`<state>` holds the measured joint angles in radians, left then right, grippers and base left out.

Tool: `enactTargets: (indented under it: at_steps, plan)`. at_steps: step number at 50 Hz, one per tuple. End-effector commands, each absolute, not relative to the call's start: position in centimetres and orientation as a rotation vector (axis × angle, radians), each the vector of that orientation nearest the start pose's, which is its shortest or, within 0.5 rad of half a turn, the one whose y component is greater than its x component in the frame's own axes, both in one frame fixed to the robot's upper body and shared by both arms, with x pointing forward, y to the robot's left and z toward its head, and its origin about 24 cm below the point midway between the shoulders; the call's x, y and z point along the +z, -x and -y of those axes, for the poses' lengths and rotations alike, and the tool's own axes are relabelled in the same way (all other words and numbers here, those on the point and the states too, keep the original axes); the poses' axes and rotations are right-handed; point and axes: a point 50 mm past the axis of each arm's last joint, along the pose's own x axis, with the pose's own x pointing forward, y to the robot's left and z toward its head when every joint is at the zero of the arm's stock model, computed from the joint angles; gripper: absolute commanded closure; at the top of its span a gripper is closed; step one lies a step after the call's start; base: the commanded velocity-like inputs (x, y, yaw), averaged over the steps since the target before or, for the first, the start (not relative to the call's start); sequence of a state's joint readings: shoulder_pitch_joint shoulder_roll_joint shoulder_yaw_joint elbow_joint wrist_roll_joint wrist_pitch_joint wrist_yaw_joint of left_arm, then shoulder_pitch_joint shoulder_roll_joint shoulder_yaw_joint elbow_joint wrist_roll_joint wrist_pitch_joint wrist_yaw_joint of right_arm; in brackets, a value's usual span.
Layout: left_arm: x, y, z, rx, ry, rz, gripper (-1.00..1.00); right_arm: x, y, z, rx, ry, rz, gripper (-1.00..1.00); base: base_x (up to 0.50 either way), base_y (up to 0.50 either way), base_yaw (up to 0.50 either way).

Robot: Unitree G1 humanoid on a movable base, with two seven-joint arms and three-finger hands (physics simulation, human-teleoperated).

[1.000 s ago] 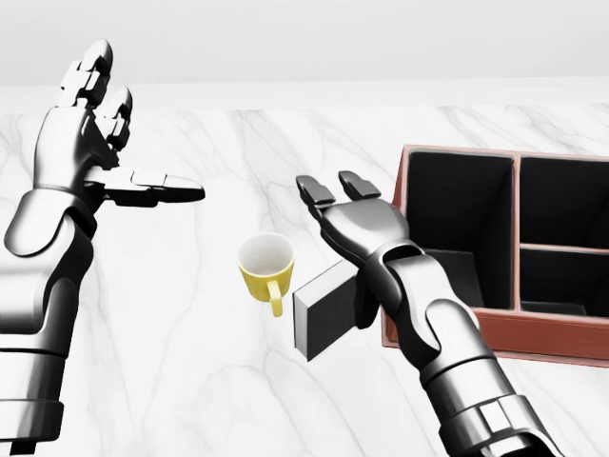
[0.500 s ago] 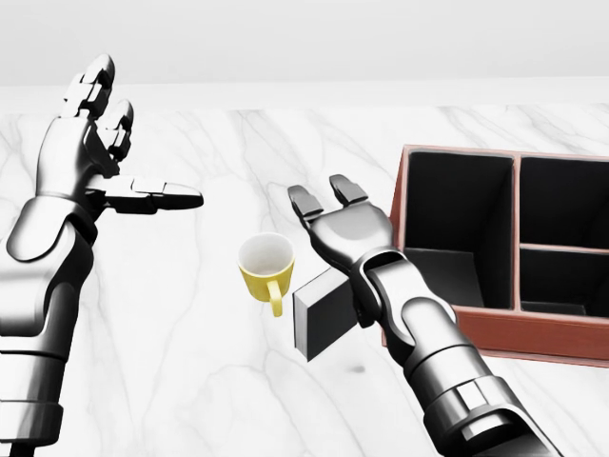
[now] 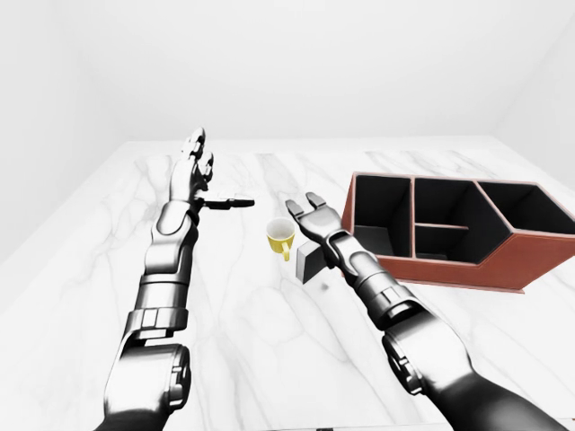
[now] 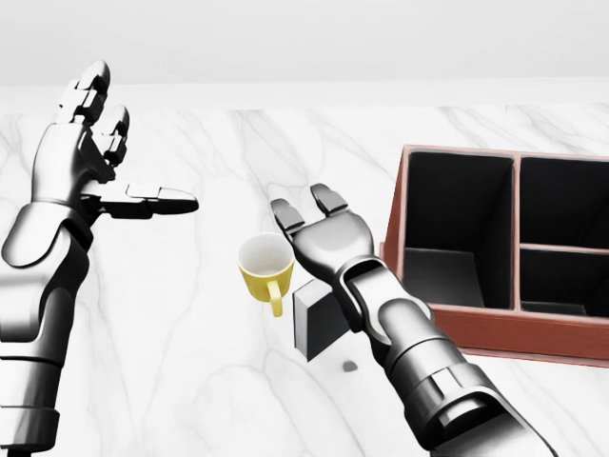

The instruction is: Pick up the book and place it in the caddy.

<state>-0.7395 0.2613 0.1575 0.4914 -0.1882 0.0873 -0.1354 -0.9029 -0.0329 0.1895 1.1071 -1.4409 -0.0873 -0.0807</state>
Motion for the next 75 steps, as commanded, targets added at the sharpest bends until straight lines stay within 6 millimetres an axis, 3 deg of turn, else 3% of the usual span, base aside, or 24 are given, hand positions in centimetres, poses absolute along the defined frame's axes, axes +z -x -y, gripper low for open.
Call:
enactTargets:
  at_steps: [1, 41, 63, 75]
  plan:
    - [15.9, -37.7, -19.3, -0.071, 0.011, 0.165, -1.00, 6.0, -38.0, 6.7, 0.438, 1.760, 0.163, -1.00, 0.00, 0.00, 0.00]
    - [14.5, -37.6, -19.9, -0.062, 0.028, 0.114, -1.00, 3.7, -37.1, 6.7, 0.501, 1.724, 0.077, -1.00, 0.00, 0.00, 0.00]
    - [14.7, -36.3, -20.4, -0.055, 0.043, 0.171, -1.00, 2.7, -36.7, 7.4, 0.527, 1.704, 0.007, -1.00, 0.00, 0.00, 0.00]
    - [16.3, -34.2, -19.6, -0.084, 0.038, 0.293, -1.00, 2.6, -36.7, 7.7, 0.524, 1.694, -0.009, -1.00, 0.00, 0.00, 0.00]
